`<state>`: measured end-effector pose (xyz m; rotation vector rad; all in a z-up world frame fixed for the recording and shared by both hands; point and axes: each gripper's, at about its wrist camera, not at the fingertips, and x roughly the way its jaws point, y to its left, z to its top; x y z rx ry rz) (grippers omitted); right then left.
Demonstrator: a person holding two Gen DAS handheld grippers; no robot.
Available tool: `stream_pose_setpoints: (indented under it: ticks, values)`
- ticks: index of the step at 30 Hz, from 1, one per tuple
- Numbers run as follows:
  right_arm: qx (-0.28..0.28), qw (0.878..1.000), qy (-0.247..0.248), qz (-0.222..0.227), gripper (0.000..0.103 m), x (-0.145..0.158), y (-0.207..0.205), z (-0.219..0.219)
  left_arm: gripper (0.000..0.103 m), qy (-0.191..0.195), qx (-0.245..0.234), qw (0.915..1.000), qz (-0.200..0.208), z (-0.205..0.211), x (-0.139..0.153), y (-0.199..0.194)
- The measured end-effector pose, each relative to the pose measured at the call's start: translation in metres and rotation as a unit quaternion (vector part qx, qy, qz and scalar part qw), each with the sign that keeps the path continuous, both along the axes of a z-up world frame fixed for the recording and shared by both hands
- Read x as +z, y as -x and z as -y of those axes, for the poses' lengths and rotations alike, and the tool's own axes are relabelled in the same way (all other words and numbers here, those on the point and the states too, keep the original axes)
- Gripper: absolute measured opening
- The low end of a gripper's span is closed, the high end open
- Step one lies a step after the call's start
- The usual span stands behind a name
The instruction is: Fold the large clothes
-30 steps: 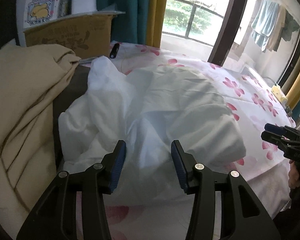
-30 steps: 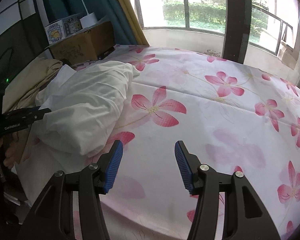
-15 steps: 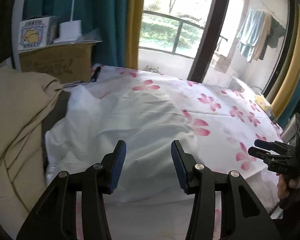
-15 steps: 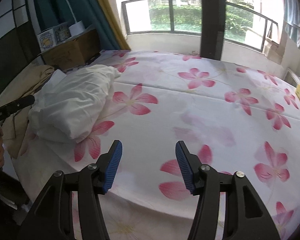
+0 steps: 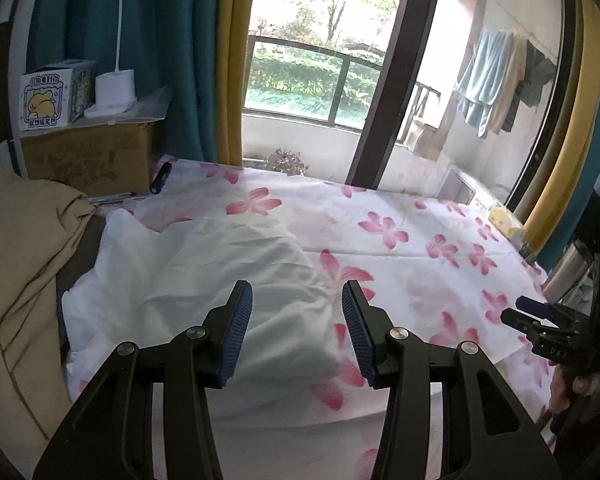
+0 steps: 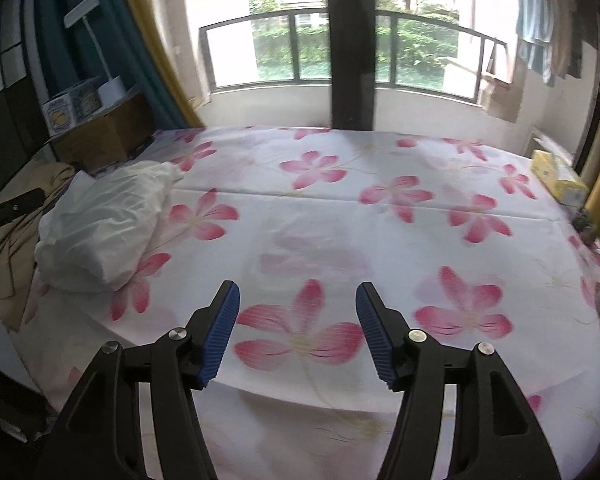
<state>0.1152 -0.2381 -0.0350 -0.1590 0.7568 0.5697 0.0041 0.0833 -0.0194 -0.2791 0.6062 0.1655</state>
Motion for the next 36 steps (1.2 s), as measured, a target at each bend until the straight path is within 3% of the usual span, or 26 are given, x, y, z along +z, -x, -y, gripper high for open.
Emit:
stream_pose_setpoints:
  ticks: [17, 24, 25, 27, 36]
  values:
    - [-0.055, 0.995, -0.016, 0.081, 0.067, 0.062, 0.008, 0.065, 0.05, -0.026, -0.033, 0.9963, 0.076, 0.048, 0.051, 0.008]
    - [-0.062, 0.99, -0.021, 0.126, 0.077, 0.091, 0.024, 0.079, 0.05, -0.055, -0.035, 0.9935, 0.094, 0.066, 0.068, 0.012]
    - [-0.064, 0.988, -0.021, 0.136, 0.081, 0.096, 0.027, 0.08, 0.052, -0.061, -0.031, 0.9932, 0.094, 0.068, 0.071, 0.012]
    - [-0.065, 0.986, -0.023, 0.151, 0.084, 0.105, 0.032, 0.083, 0.067, -0.071, -0.027, 0.9919, 0.102, 0.072, 0.075, 0.016]
    - [-0.071, 0.975, -0.043, 0.206, 0.091, 0.141, 0.053, 0.091, 0.072, -0.087, -0.021, 0.9855, 0.144, 0.074, 0.096, 0.033]
